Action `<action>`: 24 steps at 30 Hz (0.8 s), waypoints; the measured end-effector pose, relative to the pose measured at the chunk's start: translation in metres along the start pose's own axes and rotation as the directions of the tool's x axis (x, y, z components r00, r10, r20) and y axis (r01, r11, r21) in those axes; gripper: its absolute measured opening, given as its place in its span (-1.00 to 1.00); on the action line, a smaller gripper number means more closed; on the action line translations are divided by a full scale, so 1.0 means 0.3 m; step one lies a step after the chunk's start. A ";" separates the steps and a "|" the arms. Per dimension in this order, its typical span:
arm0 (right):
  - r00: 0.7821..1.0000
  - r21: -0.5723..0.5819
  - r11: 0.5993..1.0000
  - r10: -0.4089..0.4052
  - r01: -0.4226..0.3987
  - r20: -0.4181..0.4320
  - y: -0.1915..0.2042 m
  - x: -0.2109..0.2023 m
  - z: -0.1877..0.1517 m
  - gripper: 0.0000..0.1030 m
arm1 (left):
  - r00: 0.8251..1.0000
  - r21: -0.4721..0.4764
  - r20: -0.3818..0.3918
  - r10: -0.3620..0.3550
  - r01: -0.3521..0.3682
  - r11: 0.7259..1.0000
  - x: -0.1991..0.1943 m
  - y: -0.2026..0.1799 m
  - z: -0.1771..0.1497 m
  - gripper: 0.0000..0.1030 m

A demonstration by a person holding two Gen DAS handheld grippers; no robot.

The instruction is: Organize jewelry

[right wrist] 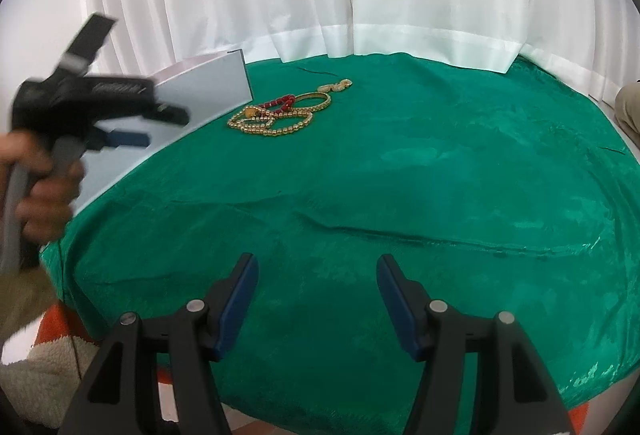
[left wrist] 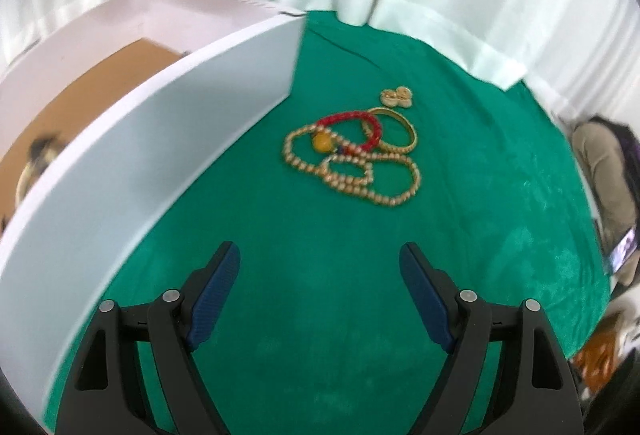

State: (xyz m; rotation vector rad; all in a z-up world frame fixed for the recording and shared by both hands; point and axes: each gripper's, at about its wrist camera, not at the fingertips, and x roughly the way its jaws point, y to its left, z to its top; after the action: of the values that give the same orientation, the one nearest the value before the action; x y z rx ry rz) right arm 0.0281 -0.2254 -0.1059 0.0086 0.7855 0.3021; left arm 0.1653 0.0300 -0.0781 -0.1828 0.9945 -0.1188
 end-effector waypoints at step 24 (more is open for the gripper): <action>1.000 0.041 0.999 0.006 -0.006 0.001 -0.042 0.005 0.002 0.22 | 0.991 0.187 -0.015 0.136 -0.131 0.974 0.291 -0.070 0.107 -0.40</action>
State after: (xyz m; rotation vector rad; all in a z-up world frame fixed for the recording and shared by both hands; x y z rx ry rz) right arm 0.0328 -0.2369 -0.1079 0.0501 0.7905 0.2918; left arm 0.2392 -0.0032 -0.1284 0.0567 1.0139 -0.0910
